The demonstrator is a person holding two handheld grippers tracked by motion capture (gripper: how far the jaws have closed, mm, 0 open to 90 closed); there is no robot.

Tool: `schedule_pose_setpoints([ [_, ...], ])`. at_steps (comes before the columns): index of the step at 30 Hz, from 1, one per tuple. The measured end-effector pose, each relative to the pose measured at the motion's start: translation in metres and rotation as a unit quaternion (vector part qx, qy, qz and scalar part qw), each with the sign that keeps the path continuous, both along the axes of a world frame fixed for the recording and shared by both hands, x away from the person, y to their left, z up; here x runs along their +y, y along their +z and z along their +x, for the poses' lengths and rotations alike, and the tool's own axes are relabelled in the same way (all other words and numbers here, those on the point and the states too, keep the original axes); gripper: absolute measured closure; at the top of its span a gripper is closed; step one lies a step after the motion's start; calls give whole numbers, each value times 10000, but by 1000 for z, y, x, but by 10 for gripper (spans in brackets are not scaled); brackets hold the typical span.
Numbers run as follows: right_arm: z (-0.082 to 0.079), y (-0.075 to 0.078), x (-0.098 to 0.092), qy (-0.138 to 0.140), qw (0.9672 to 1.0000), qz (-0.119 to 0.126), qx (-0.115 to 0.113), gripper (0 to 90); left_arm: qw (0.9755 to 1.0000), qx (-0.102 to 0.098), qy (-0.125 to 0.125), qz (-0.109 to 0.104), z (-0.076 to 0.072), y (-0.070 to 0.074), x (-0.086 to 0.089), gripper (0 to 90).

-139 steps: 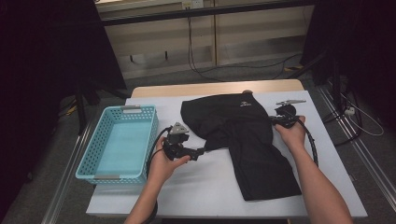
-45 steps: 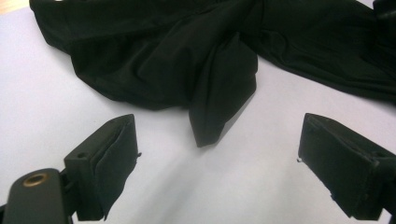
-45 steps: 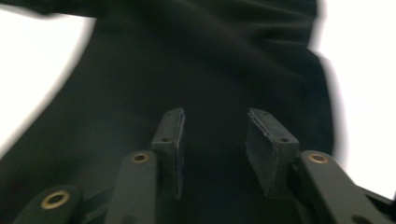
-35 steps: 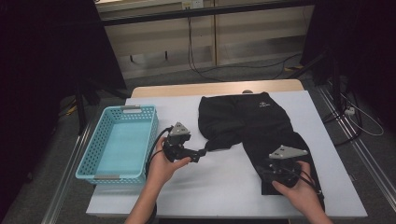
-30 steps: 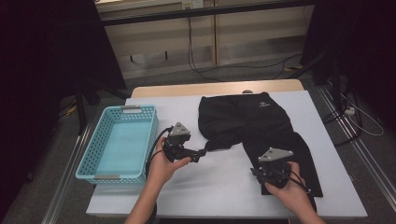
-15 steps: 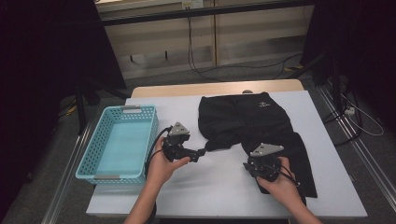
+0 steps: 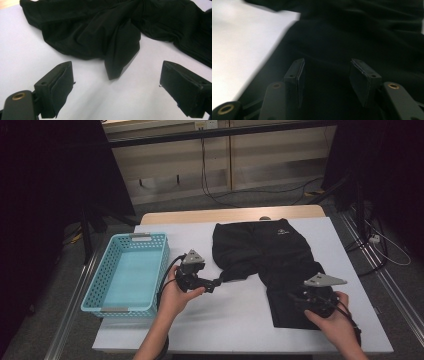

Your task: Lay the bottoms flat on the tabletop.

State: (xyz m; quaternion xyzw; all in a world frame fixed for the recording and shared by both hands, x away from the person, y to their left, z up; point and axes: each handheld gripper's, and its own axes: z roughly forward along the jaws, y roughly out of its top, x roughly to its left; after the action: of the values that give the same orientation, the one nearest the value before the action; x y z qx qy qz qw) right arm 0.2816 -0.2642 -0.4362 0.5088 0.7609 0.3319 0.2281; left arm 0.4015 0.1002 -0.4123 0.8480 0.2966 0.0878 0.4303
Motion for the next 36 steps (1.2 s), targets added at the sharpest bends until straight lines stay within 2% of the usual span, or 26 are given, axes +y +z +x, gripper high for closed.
schedule_pose_setpoints([
  [2, -2, 2, -16, -276, 9995, -166, -70, 471, 10000, 2, -24, -1, 2, 1, -2, 117],
  [3, -3, 3, -23, -482, 9986, -209, -31, 471, 10000, 19, -37, -1, 3, 1, -3, 117],
  [6, -7, -1, -45, -853, 9962, -167, 18, 481, 10000, -14, -84, -47, 5, 2, -7, 117],
  [12, -17, -13, -70, -1224, 9921, -108, 234, 541, 9999, -38, -96, -89, 12, 4, -11, 115],
  [15, -23, -16, -75, -1180, 9922, 109, 391, 614, 9999, -42, -67, -101, 16, 4, -11, 115],
  [16, -24, -17, -75, -1173, 9924, 108, 347, 631, 9999, -48, -74, -97, 18, 3, -10, 113],
  [21, -27, -16, -77, -991, 9937, 277, 441, 896, 9999, -24, -46, -117, 21, 1, -8, 103],
  [24, -29, -14, -79, -925, 9939, 295, 522, 900, 9999, -10, -46, -119, 21, 2, -6, 100],
  [29, -34, -10, -85, -943, 9938, 188, 555, 900, 9999, 27, 19, -140, 18, 4, 0, 100],
  [31, -38, -9, -88, -901, 9941, 82, 590, 900, 9999, 41, 14, -121, 17, 4, 1, 100],
  [33, -44, -8, -92, -943, 9936, -157, 598, 900, 10000, 55, -7, -58, 15, 3, 2, 100],
  [34, -45, -7, -93, -966, 9933, -150, 618, 900, 10000, 60, -20, -38, 14, 3, 2, 100],
  [35, -46, -8, -95, -945, 9934, -127, 639, 886, 10000, 62, -43, -13, 13, 2, 3, 100],
  [36, -47, -7, -94, -945, 9935, -150, 617, 833, 10000, 68, -24, -14, 12, 1, 3, 100],
])
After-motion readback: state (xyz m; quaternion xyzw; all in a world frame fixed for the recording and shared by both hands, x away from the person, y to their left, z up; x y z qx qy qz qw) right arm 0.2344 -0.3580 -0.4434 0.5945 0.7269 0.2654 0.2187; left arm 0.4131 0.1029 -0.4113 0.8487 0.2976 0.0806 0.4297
